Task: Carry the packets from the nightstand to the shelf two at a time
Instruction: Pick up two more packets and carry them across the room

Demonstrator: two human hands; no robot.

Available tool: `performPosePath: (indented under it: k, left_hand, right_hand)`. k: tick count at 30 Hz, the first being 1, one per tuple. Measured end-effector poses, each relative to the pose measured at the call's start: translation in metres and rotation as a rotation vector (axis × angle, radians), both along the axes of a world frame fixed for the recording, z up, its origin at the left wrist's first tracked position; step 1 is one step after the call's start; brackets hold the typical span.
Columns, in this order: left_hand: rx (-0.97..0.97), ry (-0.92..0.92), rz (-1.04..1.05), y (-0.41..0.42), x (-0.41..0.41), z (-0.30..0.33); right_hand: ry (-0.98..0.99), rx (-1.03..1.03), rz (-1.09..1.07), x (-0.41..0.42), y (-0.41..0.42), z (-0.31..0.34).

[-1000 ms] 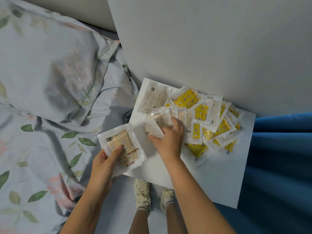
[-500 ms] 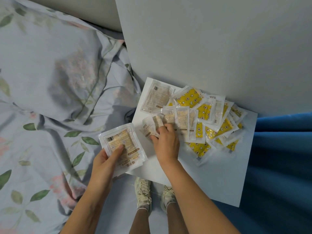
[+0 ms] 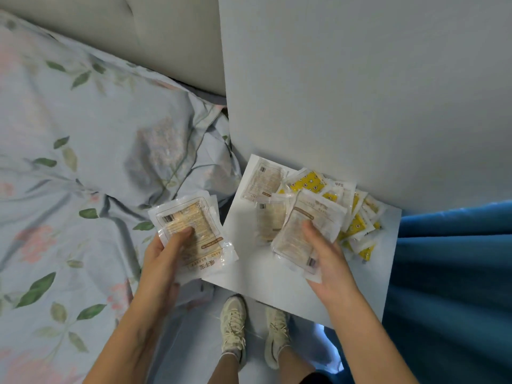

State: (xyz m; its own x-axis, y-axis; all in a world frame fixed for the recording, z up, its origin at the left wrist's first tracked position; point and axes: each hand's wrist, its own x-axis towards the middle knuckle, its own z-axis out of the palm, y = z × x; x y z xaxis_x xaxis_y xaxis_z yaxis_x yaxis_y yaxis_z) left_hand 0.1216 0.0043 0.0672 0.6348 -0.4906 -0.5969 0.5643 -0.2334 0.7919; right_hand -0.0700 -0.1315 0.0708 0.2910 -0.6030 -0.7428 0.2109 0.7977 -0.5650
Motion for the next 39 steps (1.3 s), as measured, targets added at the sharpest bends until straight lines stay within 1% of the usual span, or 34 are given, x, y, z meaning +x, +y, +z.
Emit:
performPosePath:
  k: [2, 4, 7, 13, 18, 23, 26, 30, 34, 39]
  left_hand:
    - [-0.063, -0.043, -0.019, 0.004, -0.001, 0.032]
    - [-0.109, -0.093, -0.032, 0.011, -0.005, 0.065]
    - [-0.110, -0.159, -0.014, 0.023, -0.020, 0.110]
    - [-0.110, -0.224, 0.075, 0.038, -0.068, 0.186]
    - [-0.124, -0.283, 0.200, 0.062, -0.097, 0.237]
    - [-0.097, -0.324, 0.414, 0.124, -0.122, 0.272]
    - [-0.028, -0.336, 0.569, 0.185, -0.134, 0.287]
    - [0.046, -0.372, 0.795, 0.282, -0.162, 0.305]
    - [0.107, -0.423, 1.032, 0.386, -0.209, 0.326]
    - [0.169, -0.421, 1.300, 0.526, -0.295, 0.345]
  right_hand:
    - [-0.014, -0.022, 0.064, -0.006, 0.004, 0.026]
    - [-0.002, -0.103, 0.162, -0.009, 0.009, 0.057]
    - [0.046, -0.219, 0.271, -0.014, 0.017, 0.098]
    - [0.096, -0.451, 0.504, -0.029, 0.020, 0.178]
    - [0.006, -0.565, 0.719, -0.027, 0.023, 0.231]
    - [-0.062, -0.612, 0.889, -0.004, 0.057, 0.274]
    - [-0.132, -0.637, 1.028, 0.016, 0.101, 0.296]
    - [-0.253, -0.665, 1.252, 0.041, 0.186, 0.323]
    - [-0.376, -0.637, 1.474, 0.049, 0.300, 0.344]
    - [-0.525, -0.581, 1.720, 0.020, 0.465, 0.363]
